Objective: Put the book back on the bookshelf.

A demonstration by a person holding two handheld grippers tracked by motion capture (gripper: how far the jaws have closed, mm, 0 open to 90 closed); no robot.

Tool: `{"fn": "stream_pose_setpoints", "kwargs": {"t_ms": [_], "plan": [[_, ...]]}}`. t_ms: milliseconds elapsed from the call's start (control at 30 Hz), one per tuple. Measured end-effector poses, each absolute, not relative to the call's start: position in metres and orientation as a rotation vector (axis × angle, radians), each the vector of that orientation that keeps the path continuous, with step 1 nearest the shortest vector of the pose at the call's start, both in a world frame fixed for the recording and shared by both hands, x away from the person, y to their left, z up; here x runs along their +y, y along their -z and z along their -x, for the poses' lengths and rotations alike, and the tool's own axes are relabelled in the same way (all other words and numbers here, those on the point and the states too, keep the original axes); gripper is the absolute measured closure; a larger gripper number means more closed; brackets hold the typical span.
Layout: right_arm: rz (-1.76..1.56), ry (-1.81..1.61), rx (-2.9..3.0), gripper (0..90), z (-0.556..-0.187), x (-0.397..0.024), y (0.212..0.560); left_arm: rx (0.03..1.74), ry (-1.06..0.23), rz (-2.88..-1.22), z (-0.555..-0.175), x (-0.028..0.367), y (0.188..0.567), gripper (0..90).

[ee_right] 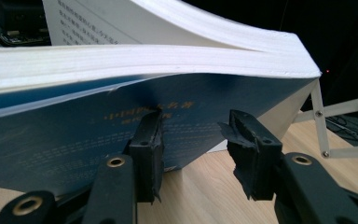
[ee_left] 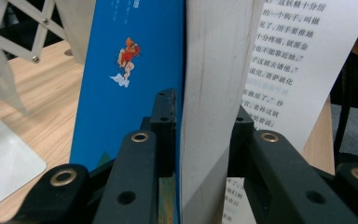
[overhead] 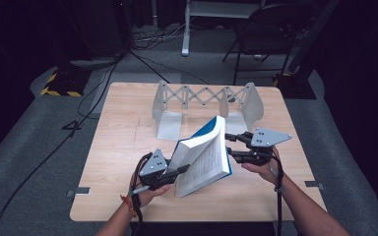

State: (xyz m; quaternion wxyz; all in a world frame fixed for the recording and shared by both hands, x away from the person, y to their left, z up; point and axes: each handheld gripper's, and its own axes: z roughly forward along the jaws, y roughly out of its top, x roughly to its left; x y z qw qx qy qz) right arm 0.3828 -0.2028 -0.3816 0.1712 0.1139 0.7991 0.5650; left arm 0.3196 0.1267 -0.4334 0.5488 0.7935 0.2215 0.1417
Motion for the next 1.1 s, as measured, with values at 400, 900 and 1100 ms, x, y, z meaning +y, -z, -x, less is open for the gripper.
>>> {"fn": "stream_pose_setpoints", "kwargs": {"t_ms": [400,900,1100], "plan": [[-0.224,-1.605,2.327,53.8,-0.372,-0.165,0.38,0.585,-0.332,-1.915,-0.313,0.126,0.441,46.5],[-0.245,-1.655,2.298,53.0,-0.372,-0.164,0.38,0.577,-0.268,-1.836,-0.324,0.129,0.445,69.8],[-0.277,-1.658,2.275,52.8,-0.371,-0.18,0.378,0.538,-0.224,-1.827,-0.334,0.108,0.447,69.4]]}}
